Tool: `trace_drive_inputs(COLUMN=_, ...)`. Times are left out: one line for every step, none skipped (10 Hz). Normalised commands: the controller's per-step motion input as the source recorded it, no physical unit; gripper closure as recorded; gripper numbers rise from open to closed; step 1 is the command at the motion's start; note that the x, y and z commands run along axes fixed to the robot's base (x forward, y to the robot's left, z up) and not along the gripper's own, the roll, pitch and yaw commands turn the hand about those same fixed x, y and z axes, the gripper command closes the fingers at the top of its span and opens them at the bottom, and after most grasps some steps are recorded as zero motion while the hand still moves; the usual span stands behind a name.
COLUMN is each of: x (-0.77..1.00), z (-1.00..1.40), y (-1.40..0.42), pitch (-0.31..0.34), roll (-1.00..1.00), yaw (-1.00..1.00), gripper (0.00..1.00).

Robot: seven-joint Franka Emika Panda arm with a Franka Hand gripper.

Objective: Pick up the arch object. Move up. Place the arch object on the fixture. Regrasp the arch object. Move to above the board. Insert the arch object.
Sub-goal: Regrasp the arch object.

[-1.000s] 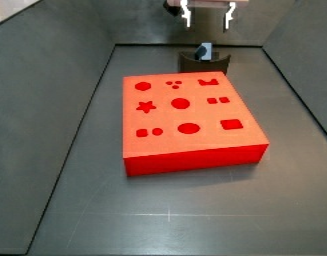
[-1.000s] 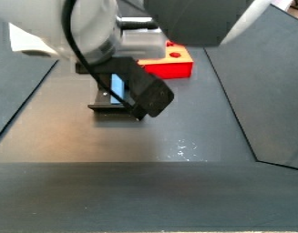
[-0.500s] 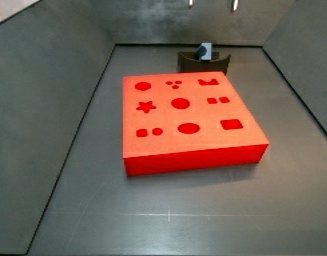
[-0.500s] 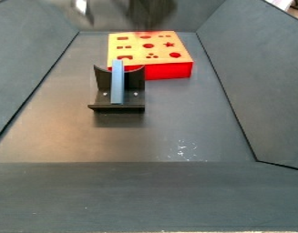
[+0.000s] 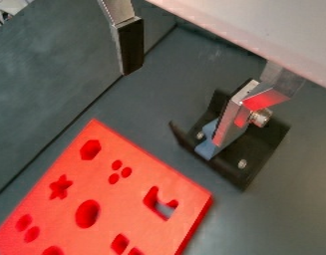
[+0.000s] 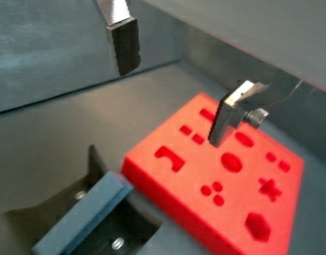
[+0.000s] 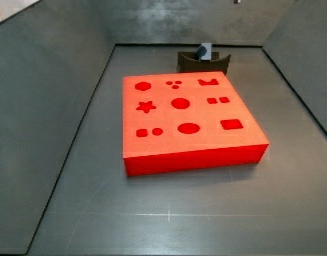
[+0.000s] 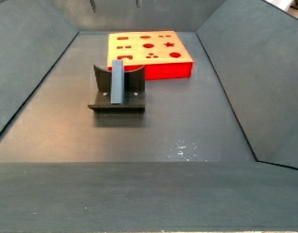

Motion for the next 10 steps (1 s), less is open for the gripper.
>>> trace_drive_inputs(x=-0.01, z=0.01, y=-0.02, pitch=0.015, roll=1.0, yaw=0.02, gripper=0.0)
trace_drive_inputs(x=-0.01, z=0.0, y=-0.02, pitch=0.011, roll=1.0, yaw=0.02, gripper=0.0)
trace_drive_inputs(x=-0.01, z=0.0, y=-0.02, pitch=0.009, roll=1.0, yaw=0.02, gripper=0.0)
trace_drive_inputs(x=-0.01, z=0.0, y=-0.01, pitch=0.008, roll=1.0, yaw=0.02, gripper=0.0)
trace_drive_inputs(x=-0.01, z=0.01, y=-0.01, pitch=0.01, roll=1.0, yaw=0.03, gripper=0.0)
trace_drive_inputs(x=-0.01, z=0.01, y=-0.02, pitch=0.014, roll=1.0, yaw=0.03, gripper=0.0)
trace_drive_inputs(x=0.0, z=0.01, y=-0.02, pitch=0.019, roll=1.0, yaw=0.03, gripper=0.0)
trace_drive_inputs(x=0.02, z=0.0, y=-0.02, pitch=0.027, roll=1.0, yaw=0.03, gripper=0.0)
trace_drive_inputs(x=0.03, z=-0.01, y=-0.02, pitch=0.032, roll=1.0, yaw=0.03, gripper=0.0)
trace_drive_inputs(x=0.05, z=-0.01, y=-0.03, pitch=0.047, roll=1.0, yaw=0.04, gripper=0.0)
